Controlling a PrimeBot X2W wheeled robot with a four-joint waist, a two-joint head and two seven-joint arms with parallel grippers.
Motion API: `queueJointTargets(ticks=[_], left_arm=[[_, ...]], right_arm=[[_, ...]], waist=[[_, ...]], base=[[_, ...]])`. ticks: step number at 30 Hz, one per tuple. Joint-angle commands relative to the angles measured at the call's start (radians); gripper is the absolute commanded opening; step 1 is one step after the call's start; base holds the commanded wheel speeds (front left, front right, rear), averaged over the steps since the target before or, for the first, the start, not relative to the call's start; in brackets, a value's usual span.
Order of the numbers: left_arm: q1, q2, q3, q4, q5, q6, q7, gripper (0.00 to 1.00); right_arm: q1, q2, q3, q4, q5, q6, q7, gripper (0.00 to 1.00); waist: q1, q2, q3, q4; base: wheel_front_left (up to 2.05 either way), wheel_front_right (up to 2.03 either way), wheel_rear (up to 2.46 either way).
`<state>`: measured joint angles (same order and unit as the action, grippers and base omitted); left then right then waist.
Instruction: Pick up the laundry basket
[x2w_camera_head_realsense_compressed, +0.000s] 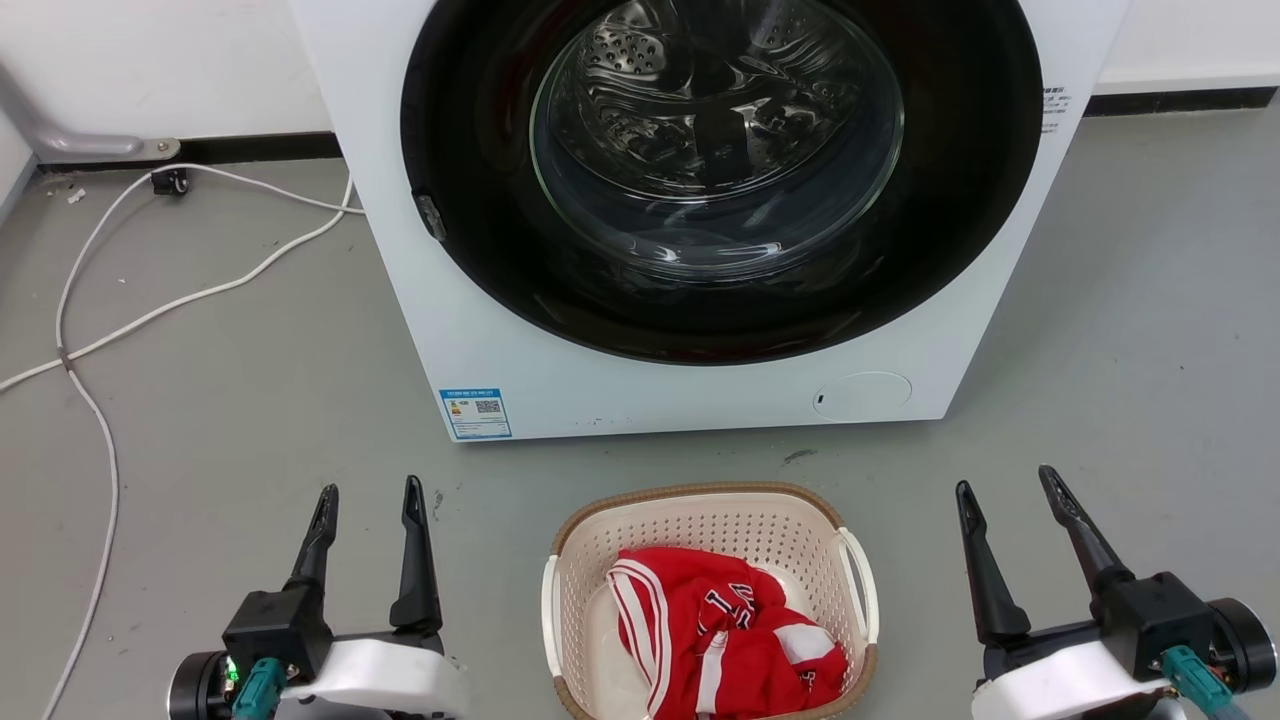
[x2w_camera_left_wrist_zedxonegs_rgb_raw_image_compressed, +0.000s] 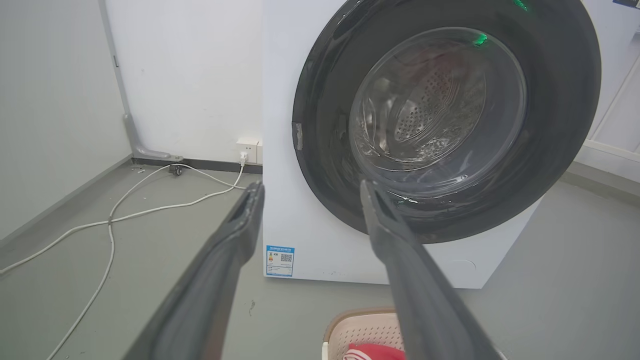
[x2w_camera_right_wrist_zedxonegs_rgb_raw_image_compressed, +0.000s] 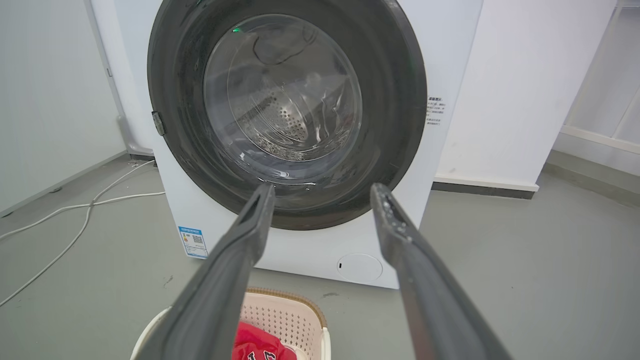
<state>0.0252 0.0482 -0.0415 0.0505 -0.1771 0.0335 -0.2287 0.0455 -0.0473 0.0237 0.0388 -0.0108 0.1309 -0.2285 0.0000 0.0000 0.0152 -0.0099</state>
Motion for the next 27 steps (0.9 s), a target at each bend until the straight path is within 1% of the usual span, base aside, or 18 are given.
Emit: queueJointTargets(ticks=[1,17,27], left_arm=[[0.008,0.003,-0.001,-0.009,0.026,0.005,-0.009,1.00],[0.023,0.003,-0.010,-0.020,0.143,0.025,-0.039,1.00],[0.026,0.003,-0.005,-0.017,0.136,0.028,-0.037,1.00]], right_arm=[[0.009,-0.005,0.002,-0.011,-0.027,0.000,-0.011,1.00],[0.023,-0.005,-0.001,-0.017,-0.112,0.000,-0.039,1.00],[0.019,-0.005,-0.005,-0.003,-0.075,0.000,-0.037,1.00]], waist=[[0.0000,0.0000,-0.001,0.000],[0.0000,0.0000,0.001,0.002],[0.0000,0.0000,0.000,0.002]], base=[[0.00,0.00,0.00],[0.00,0.00,0.00],[0.00,0.00,0.00]])
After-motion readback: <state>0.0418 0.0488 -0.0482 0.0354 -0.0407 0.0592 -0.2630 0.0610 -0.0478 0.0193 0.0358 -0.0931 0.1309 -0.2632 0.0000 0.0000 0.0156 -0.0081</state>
